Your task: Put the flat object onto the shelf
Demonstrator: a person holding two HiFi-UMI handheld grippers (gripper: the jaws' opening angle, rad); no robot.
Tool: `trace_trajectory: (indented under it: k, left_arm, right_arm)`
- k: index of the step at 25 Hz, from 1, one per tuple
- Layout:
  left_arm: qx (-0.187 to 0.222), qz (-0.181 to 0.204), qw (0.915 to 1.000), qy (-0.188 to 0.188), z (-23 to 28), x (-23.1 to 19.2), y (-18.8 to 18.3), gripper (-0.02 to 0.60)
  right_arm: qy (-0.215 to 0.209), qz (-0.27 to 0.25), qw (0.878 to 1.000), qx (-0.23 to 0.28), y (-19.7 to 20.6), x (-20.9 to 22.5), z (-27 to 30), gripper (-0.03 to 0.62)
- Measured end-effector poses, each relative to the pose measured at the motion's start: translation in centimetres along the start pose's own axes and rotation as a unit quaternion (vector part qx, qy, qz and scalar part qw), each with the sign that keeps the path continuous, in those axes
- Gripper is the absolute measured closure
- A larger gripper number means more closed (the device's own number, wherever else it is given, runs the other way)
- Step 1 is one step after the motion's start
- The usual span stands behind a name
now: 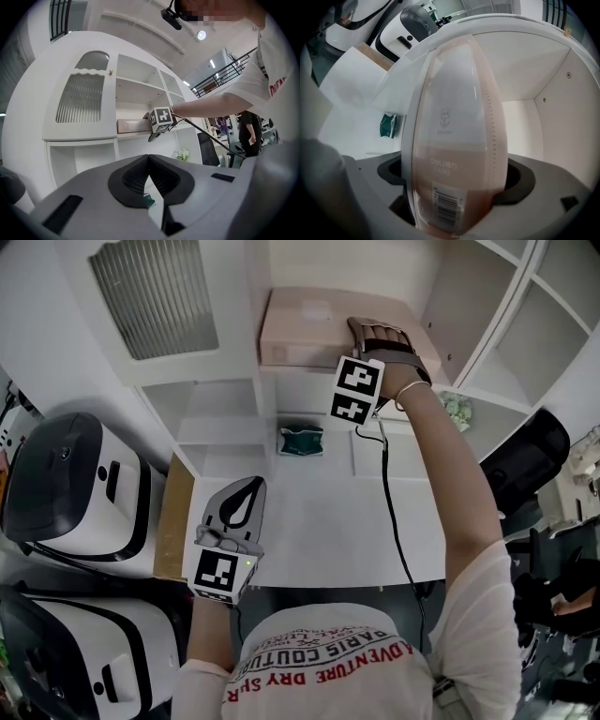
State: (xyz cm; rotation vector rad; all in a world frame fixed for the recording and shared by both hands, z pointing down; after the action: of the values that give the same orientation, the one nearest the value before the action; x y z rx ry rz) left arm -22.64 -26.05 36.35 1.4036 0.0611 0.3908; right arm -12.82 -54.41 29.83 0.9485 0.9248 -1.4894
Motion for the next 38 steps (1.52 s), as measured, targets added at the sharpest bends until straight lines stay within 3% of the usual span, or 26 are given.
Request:
trace_trajectory:
  k: [7, 15, 19, 22, 24, 26, 29, 34, 38]
  left_arm:
    - [-0.003, 0.004, 1.0, 0.008, -0.8, 0.6, 0.2, 0.568]
    - [0.011, 0.014, 0.9997, 0.014, -1.9, 1.4, -0.5, 0.568]
    - [0.014, 0.018, 0.9995, 0.02, -2.5, 2.4, -0.5, 0.568]
    - [0.015, 0.021, 0.9993, 0.027, -2.7, 3.4, -0.8, 0.568]
    - [0.016, 0.023, 0.9992, 0.03, -2.7, 4.0, -0.9, 0.568]
    - [0.018, 0.024, 0.999, 0.033, -2.9, 4.6, -1.1, 0.568]
    - [0.021, 0.015, 0.9991, 0.035, -3.1, 5.4, -1.5, 0.568]
    - [0.025, 0.032, 0.9987, 0.032, -3.5, 6.2, -2.1, 0.568]
    - [0.032, 0.034, 0.9985, 0.028, -3.6, 6.6, -2.8, 0.568]
  right_arm:
    - [0.067, -0.013, 0.998, 0.006, 0.4, 0.2, -1.6, 0.103]
    - [0.07, 0.053, 0.996, 0.034, 2.1, 0.6, -6.7, 0.105]
    - [0.037, 0.068, 0.996, 0.033, 2.8, -0.6, -8.8, 0.108]
    - [-0.034, 0.098, 0.994, 0.048, 3.3, -2.0, -10.8, 0.116]
    - [-0.058, 0.124, 0.989, 0.06, 3.7, -2.5, -11.9, 0.163]
    - [-0.031, 0.152, 0.986, 0.064, 4.5, -2.3, -12.7, 0.439]
    - [-0.024, 0.173, 0.983, 0.058, 5.7, -2.8, -13.4, 0.54]
    - [-0.047, 0.234, 0.967, 0.093, 7.0, -5.0, -15.5, 0.566]
    - [-0.04, 0.315, 0.937, 0.145, 7.9, -6.6, -18.2, 0.566]
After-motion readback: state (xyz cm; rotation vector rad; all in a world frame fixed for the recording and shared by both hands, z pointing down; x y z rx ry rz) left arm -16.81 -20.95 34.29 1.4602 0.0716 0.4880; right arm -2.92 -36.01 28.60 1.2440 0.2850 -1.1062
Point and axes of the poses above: the fingertips, and each gripper's own axes: z forward along the fingers, x to its right, y out of its underside, the point moved 4 cm from there along -z, backward along the fingers, and after that the axes turned 10 degrees about -x, right-handed, at the moved point
